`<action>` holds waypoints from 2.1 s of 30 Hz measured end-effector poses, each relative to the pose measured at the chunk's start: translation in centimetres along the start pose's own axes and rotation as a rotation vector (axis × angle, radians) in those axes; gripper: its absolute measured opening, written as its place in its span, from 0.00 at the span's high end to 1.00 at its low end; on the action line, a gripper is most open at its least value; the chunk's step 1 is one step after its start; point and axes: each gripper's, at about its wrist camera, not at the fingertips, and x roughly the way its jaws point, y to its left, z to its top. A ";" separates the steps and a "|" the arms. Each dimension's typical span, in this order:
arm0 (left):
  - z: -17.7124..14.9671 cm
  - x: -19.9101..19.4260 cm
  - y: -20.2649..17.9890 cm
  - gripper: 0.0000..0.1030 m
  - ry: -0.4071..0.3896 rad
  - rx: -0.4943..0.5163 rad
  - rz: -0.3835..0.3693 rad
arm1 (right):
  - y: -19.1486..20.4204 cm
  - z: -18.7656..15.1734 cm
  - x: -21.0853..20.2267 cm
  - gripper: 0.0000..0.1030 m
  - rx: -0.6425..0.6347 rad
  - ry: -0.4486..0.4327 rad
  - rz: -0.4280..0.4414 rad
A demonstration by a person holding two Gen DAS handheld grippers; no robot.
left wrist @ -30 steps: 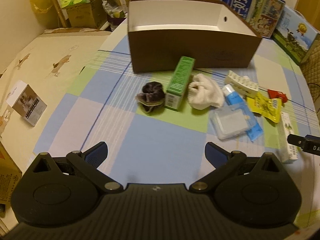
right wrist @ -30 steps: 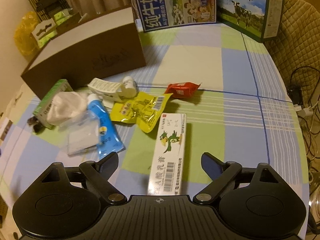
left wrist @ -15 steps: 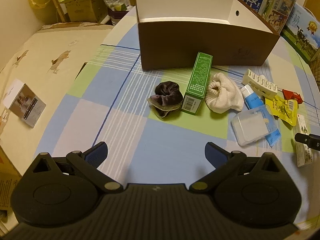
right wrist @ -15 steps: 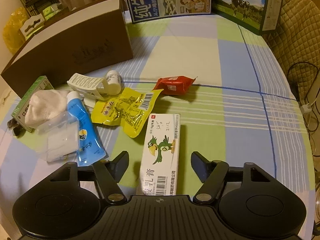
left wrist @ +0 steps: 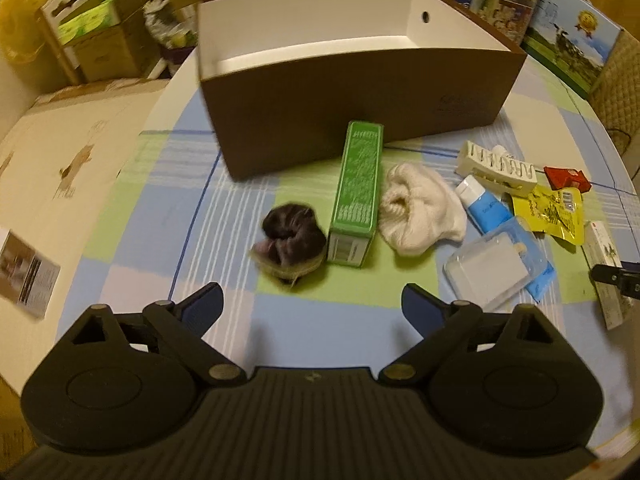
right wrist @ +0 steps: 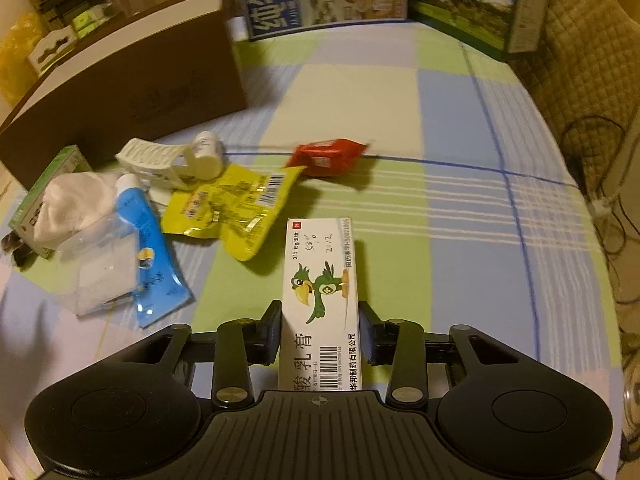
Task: Organize objects
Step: 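Grasp the white ointment box with the right tool while the left tool grasps the green medicine box, then carry both boxes into the brown box and release them there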
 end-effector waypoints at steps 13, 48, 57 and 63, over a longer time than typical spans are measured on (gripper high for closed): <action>6.5 4.9 -1.2 0.32 -0.002 0.122 -0.062 | -2.7 -0.5 -2.6 0.66 0.158 -0.034 -0.069; 9.7 0.5 0.8 0.75 -0.107 -0.030 -0.152 | 3.0 5.6 -5.7 0.66 0.125 -0.143 0.125; 14.4 -1.8 2.5 0.75 -0.219 -0.098 -0.151 | 9.2 13.0 -4.4 0.66 0.019 -0.191 0.332; 18.0 -1.0 3.1 0.75 -0.253 -0.150 -0.136 | 13.8 18.6 -2.4 0.66 -0.030 -0.232 0.410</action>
